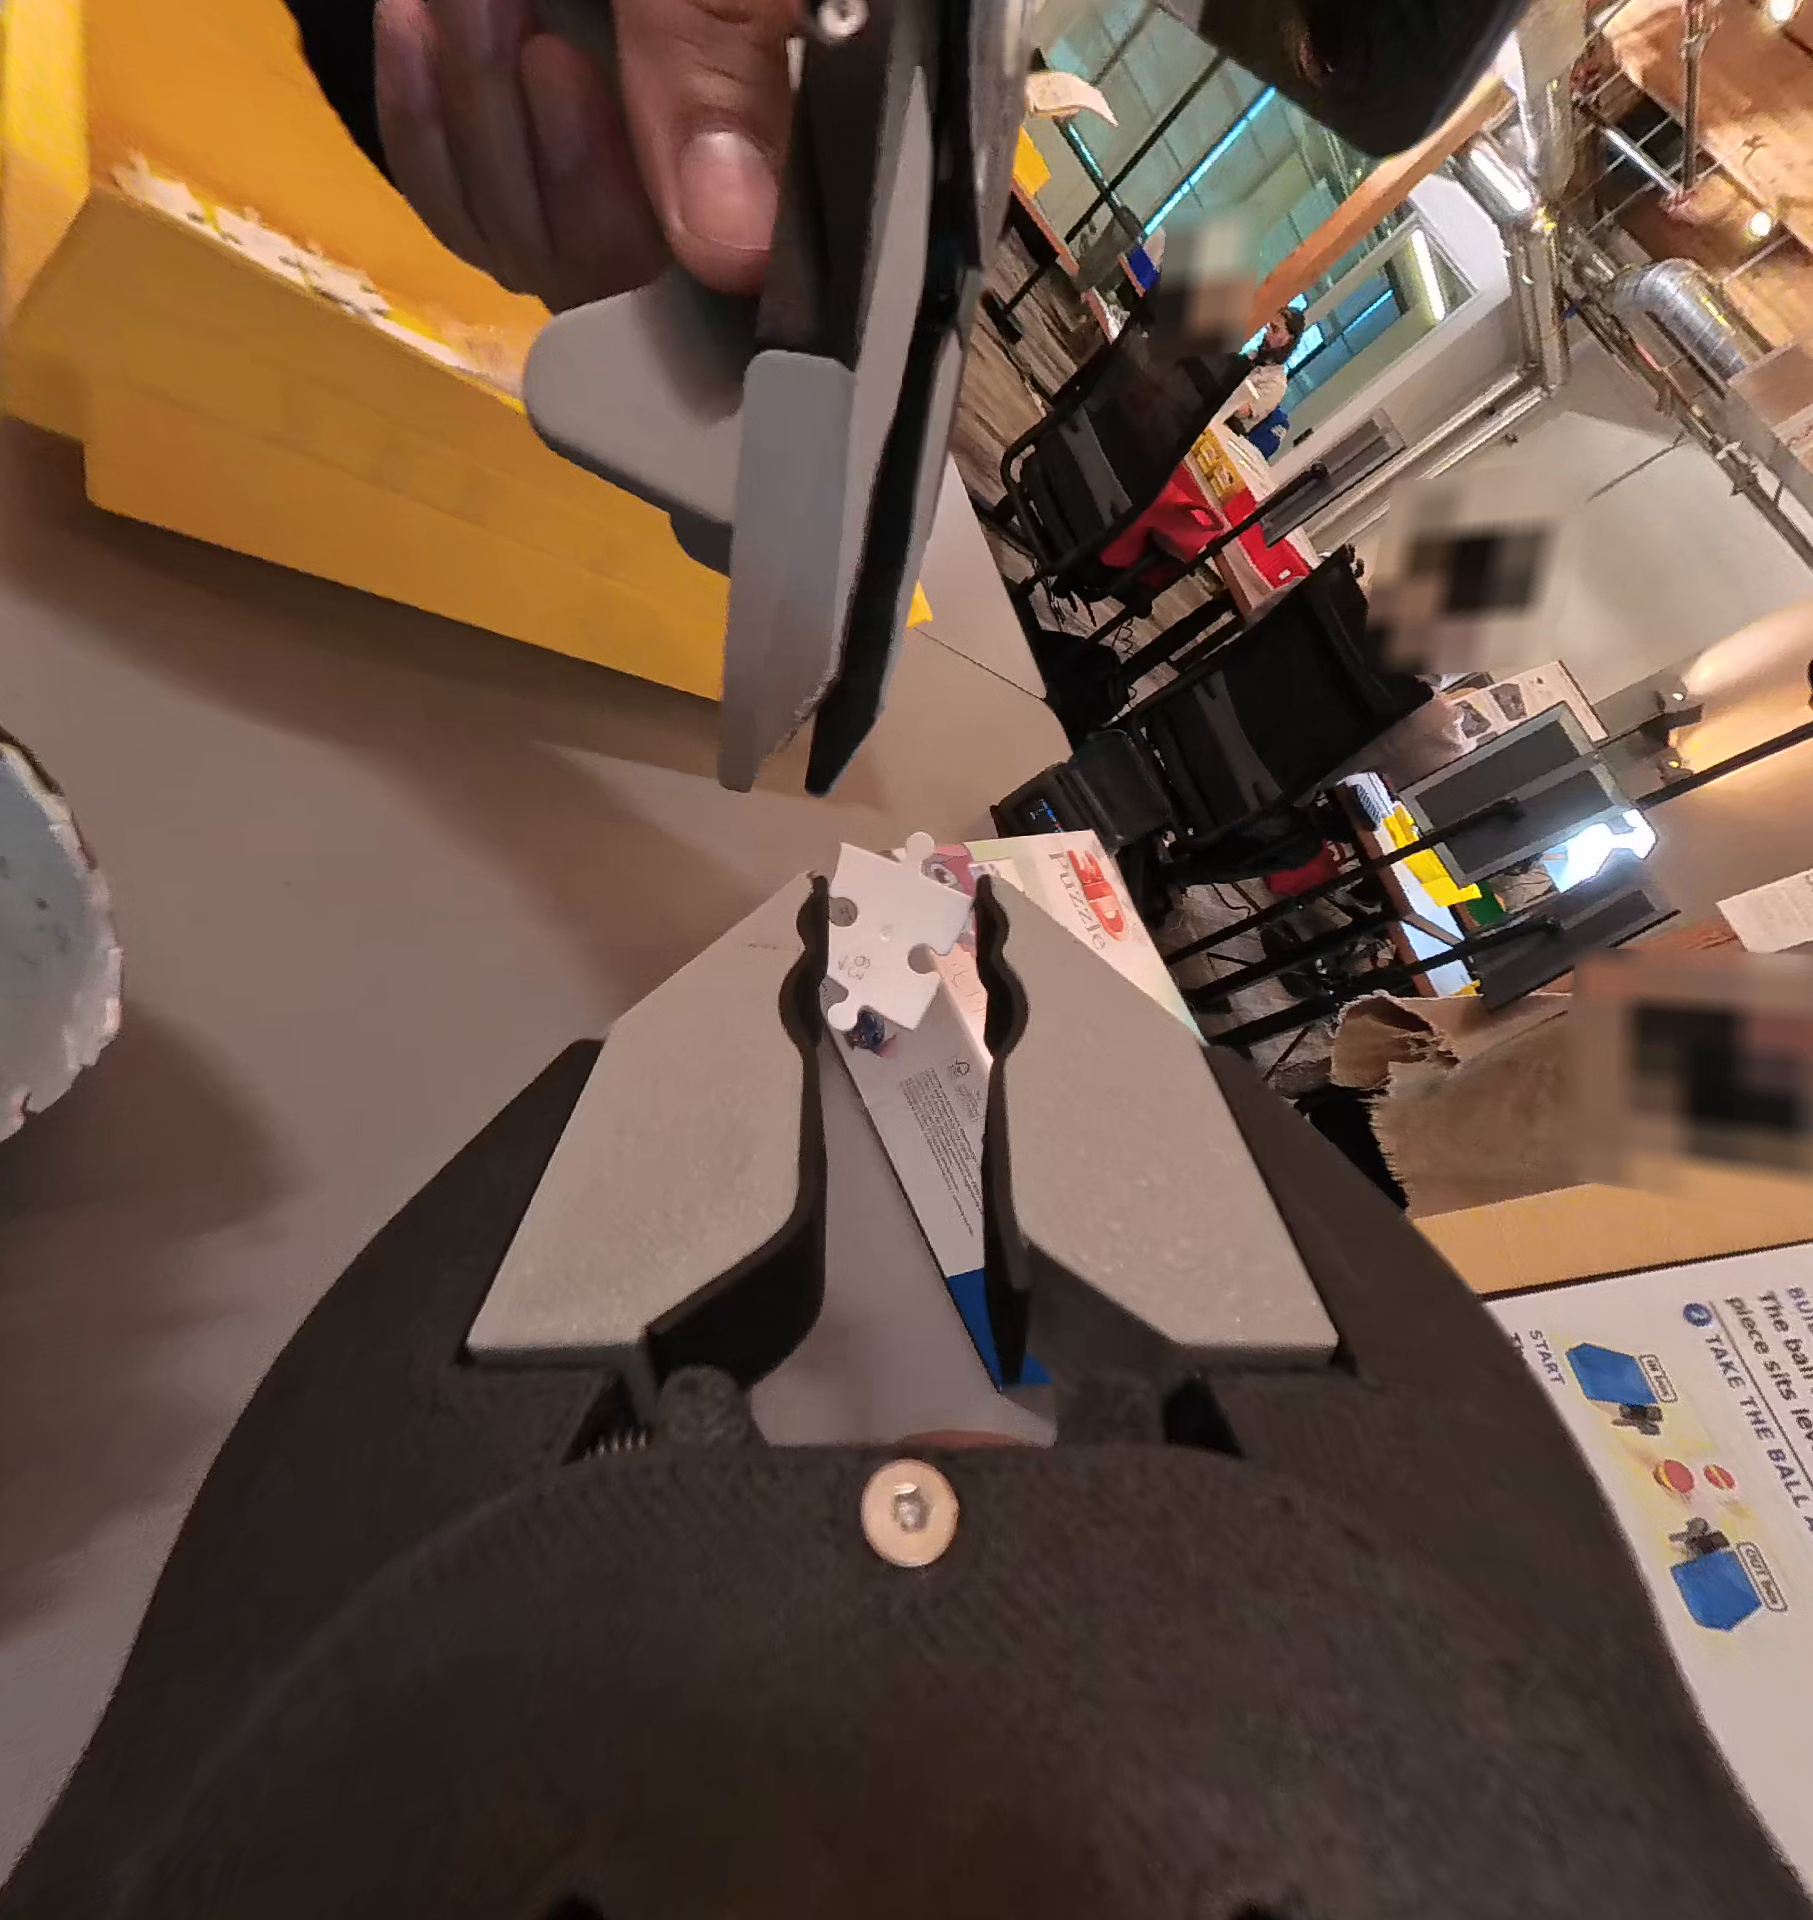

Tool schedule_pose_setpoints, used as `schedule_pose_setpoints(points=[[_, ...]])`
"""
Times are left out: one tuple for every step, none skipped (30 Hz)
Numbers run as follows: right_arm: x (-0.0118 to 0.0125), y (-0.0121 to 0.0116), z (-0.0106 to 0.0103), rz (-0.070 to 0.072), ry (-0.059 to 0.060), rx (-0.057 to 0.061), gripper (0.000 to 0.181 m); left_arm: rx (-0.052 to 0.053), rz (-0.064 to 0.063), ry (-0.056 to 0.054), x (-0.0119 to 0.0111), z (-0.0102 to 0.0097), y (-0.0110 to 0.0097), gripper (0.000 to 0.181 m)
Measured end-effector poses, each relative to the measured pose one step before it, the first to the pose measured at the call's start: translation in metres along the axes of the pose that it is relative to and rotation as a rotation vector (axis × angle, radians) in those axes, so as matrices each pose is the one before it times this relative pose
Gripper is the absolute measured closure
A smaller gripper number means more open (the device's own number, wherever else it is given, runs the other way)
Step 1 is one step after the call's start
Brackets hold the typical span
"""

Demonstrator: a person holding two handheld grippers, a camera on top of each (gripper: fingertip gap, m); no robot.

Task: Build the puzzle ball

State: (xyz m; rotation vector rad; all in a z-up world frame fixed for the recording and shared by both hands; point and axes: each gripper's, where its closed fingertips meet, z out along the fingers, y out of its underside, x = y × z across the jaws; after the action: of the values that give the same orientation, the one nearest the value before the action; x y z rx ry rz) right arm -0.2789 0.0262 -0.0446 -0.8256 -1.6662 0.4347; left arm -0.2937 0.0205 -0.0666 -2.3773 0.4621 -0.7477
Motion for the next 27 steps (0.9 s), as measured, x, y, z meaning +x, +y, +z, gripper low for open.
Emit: schedule_pose_setpoints(points=[[-0.00126, 0.00019, -0.00016, -0.0094, -0.0004, 0.0003, 0.156, 0.0040, -0.0109, 0.0201, 0.00149, 0.00240, -0.00210, 0.132], [-0.00112, -0.00005, 0.00000, -0.0067, -0.0011, 0.0018, 0.156, 0.0022, -0.0081, 0.0190, 0.00186, 0.00232, -0.00176, 0.133], [-0.00125, 0.00006, 0.00004, -0.0023, -0.0034, 0.0013, 0.156, 0.0006, -0.0079, 0.0060, 0.00044, 0.00346, -0.00203, 0.133], [-0.00146, 0.00042, 0.00015, 0.0010, -0.0043, 0.0004, 0.156, -0.0013, -0.0030, 0.0082, 0.00243, 0.00482, -0.00169, 0.133], [-0.00162, 0.00049, 0.00010, 0.0012, -0.0038, 0.0006, 0.156, -0.0063, 0.0003, 0.0170, 0.00410, 0.00329, -0.00040, 0.133], [-0.00207, 0.00071, 0.00006, -0.0004, -0.0047, 0.0002, 0.156, -0.0032, 0.0021, 0.0157, 0.00444, -0.00024, -0.00067, 0.134], [-0.00251, 0.00091, 0.00006, -0.0025, -0.0065, -0.0008, 0.156, 0.0031, 0.0031, 0.0073, 0.00309, 0.00007, -0.00145, 0.134], [-0.00230, 0.00081, -0.00007, -0.0047, -0.0034, -0.0003, 0.156, 0.0016, 0.0026, 0.0027, 0.00283, 0.00093, -0.00048, 0.136], [-0.00164, 0.00039, -0.00038, -0.0059, 0.0005, 0.0008, 0.156, -0.0034, -0.0003, -0.0018, 0.00102, 0.00195, 0.00038, 0.139], [-0.00143, 0.00032, -0.00043, -0.0047, 0.0001, 0.0008, 0.156, -0.0071, -0.0028, -0.0027, 0.00019, 0.00078, 0.00127, 0.144], [-0.00111, 0.00015, -0.00020, -0.0011, -0.0011, 0.0004, 0.156, -0.0122, -0.0006, 0.0010, -0.00007, 0.00293, 0.00234, 0.149], [-0.00117, -0.00006, -0.00031, 0.0020, -0.0019, 0.0012, 0.156, -0.0120, 0.0031, -0.0006, 0.00001, 0.00325, 0.00241, 0.156], [-0.00129, -0.00006, -0.00034, 0.0026, -0.0029, 0.0019, 0.156, -0.0039, 0.0078, -0.0036, -0.00006, 0.00241, 0.00078, 0.168], [-0.00128, 0.00063, -0.00040, 0.0016, -0.0002, 0.0000, 0.162, -0.0046, 0.0150, 0.0081, 0.00155, 0.00087, 0.00051, 0.181], [-0.00081, 0.00110, -0.00040, 0.0027, 0.0054, 0.0004, 0.162, -0.0021, 0.0119, -0.0015, -0.00026, 0.00062, 0.00024, 0.181], [-0.00141, 0.00112, -0.00077, 0.0075, 0.0040, 0.0036, 0.161, 0.0005, 0.0151, -0.0053, -0.00050, 0.00058, 0.00161, 0.181], [-0.00214, 0.00144, -0.00149, 0.0144, -0.0007, 0.0044, 0.160, 0.0040, 0.0112, -0.0031, -0.00008, 0.00081, 0.00243, 0.181], [-0.00322, 0.00267, -0.00199, 0.0253, -0.0114, 0.0028, 0.159, 0.0094, 0.0042, -0.0056, -0.00027, 0.00042, 0.00235, 0.181], [-0.00362, 0.00454, -0.00265, 0.0394, -0.0222, 0.0011, 0.158, 0.0174, 0.0018, -0.0086, -0.00020, 0.00198, 0.00193, 0.181], [-0.00240, 0.00592, -0.00305, 0.0515, -0.0255, 0.0037, 0.157, 0.0268, -0.0009, -0.0093, -0.00003, 0.00186, 0.00008, 0.181], [-0.00092, 0.00729, -0.00327, 0.0589, -0.0277, 0.0032, 0.155, 0.0330, -0.0035, -0.0136, -0.00053, -0.00168, -0.00130, 0.181], [0.00031, 0.00892, -0.00308, 0.0673, -0.0326, -0.0022, 0.158, 0.0434, -0.0021, -0.0186, -0.00234, -0.00177, -0.00218, 0.181], [0.00146, 0.00683, -0.00337, 0.0803, -0.0365, 0.0134, 0.160, 0.0412, -0.0030, -0.0126, -0.00163, -0.00225, -0.00212, 0.181], [0.00158, 0.00217, -0.00391, 0.0886, -0.0437, 0.0383, 0.160, 0.0370, -0.0056, -0.0006, -0.00032, -0.00213, -0.00214, 0.181], [0.00026, -0.00259, -0.00401, 0.0905, -0.0567, 0.0543, 0.160, 0.0350, -0.0125, 0.0104, 0.00089, -0.00180, -0.00246, 0.181], [0.00033, -0.00537, -0.00347, 0.0913, -0.0556, 0.0529, 0.160, 0.0294, -0.0178, 0.0163, 0.00139, -0.00087, -0.00238, 0.181], [0.00235, -0.00591, -0.00216, 0.0882, -0.0388, 0.0401, 0.160, 0.0150, -0.0157, 0.0242, 0.00267, 0.00000, -0.00112, 0.181]])
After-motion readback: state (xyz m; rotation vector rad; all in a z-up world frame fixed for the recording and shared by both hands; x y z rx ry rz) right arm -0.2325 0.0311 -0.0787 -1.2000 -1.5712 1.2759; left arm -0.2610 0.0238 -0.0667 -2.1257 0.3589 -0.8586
